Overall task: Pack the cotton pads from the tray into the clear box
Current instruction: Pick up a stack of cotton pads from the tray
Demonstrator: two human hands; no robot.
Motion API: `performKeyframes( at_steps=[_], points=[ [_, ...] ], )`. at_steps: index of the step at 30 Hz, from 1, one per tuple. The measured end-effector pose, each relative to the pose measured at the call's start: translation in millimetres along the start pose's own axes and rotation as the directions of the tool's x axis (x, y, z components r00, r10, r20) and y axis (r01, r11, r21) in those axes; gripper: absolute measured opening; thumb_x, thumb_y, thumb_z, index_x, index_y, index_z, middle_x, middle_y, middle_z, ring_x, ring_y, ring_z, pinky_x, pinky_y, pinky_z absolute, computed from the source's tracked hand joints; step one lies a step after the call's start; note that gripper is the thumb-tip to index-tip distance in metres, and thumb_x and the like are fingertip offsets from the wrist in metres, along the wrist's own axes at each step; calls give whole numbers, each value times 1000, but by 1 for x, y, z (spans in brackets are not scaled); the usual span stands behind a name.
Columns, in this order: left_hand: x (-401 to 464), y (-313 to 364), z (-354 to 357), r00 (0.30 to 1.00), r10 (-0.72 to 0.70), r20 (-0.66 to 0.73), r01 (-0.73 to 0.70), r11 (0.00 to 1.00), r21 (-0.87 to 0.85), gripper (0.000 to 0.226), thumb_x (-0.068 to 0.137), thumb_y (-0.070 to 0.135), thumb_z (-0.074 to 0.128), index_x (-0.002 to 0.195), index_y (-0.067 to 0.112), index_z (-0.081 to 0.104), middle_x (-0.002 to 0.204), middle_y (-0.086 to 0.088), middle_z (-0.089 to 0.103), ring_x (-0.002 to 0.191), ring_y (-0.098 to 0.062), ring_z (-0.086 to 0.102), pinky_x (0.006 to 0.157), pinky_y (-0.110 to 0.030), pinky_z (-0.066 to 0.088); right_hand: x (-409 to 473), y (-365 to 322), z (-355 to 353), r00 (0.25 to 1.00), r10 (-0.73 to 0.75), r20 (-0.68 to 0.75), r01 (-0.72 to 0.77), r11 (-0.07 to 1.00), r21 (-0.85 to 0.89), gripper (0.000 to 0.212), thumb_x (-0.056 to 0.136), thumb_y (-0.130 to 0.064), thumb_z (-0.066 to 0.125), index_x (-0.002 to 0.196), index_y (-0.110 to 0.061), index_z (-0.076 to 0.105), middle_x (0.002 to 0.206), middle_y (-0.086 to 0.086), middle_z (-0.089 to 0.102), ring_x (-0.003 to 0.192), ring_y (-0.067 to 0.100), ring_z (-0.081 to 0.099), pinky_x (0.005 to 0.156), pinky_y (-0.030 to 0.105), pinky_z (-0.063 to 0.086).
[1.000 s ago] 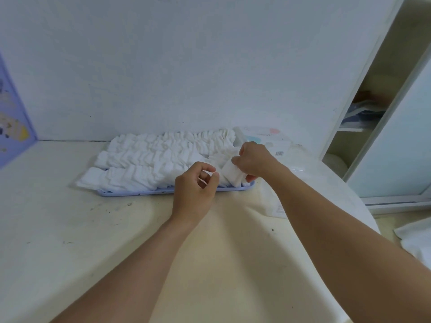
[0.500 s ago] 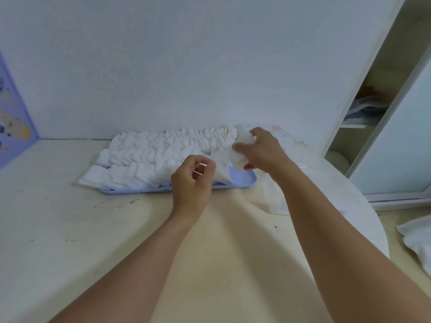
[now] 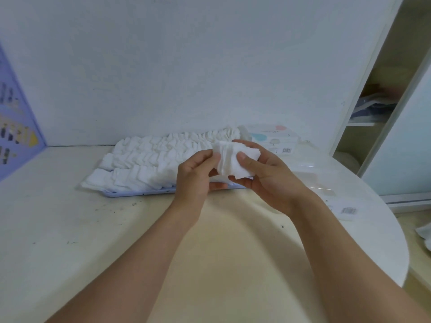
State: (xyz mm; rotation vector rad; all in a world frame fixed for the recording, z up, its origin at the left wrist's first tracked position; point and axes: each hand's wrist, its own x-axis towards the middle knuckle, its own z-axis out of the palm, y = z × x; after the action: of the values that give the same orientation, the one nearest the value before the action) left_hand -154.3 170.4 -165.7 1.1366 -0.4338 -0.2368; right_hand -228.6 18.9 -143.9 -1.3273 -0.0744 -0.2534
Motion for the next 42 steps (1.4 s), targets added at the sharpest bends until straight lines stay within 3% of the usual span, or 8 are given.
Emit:
performKeyframes(
  at_steps=[2,7,12,19,25,31,34,42],
  points=[
    [0,3,0,999,-37,-3,37,999,0,12,84,28,68,84,22,79,88,-6,77,75,-24,76,55,-31,58,-1,2,2,1000,-18,-24,17,1000,-17,40,97,-8,64,136,-13,58,134,15,64,121,33,65,92,39,58],
    [-3,7,-2,994,-110,19,111,993,-48,46,84,51,65,114,16,66,105,-7,76,94,-28,76,69,-43,61,-4,4,7,993,-114,-41,101,967,-233,60,90,9,66,142,-17,54,128,10,64,117,28,66,92,38,58],
    [-6,3,4,986,-161,52,167,978,-122,38,103,41,51,128,13,57,115,-11,73,100,-32,74,79,-44,62,-6,5,12,936,-346,-66,288,860,-422,54,82,13,74,131,-7,62,125,1,67,112,1,65,87,14,50],
    [-1,-3,2,977,-210,22,207,933,-294,19,105,28,51,118,16,59,92,0,79,91,-21,76,74,-36,62,-2,10,8,892,-434,-130,312,796,-519,35,77,4,82,108,-11,75,116,-6,73,114,-1,64,76,13,53],
    [1,-3,3,977,-214,20,206,904,-374,27,102,31,56,124,15,58,98,-4,79,94,-22,76,73,-35,61,-2,12,7,878,-468,-103,336,755,-563,28,77,8,79,94,-13,78,115,-3,73,115,6,65,79,18,55],
    [-3,-4,7,979,-203,18,197,925,-324,23,107,26,47,123,12,56,107,-9,75,93,-21,74,81,-39,63,-2,9,9,920,-390,-36,286,733,-618,29,77,5,81,85,-23,76,95,-4,73,93,16,67,82,39,58],
    [-4,-2,7,978,-205,27,203,932,-301,22,107,26,45,123,15,57,107,-7,75,95,-21,74,86,-40,61,-2,11,9,927,-369,-70,250,745,-618,26,81,-1,80,89,-25,78,100,-3,73,101,25,66,88,47,57],
    [-14,3,10,942,-287,175,330,890,-314,43,102,33,55,138,12,51,125,-17,69,117,-30,67,101,-47,54,0,18,13,906,-399,-141,247,768,-590,27,88,-6,76,105,-26,77,110,5,66,103,22,65,79,39,57]
  ],
)
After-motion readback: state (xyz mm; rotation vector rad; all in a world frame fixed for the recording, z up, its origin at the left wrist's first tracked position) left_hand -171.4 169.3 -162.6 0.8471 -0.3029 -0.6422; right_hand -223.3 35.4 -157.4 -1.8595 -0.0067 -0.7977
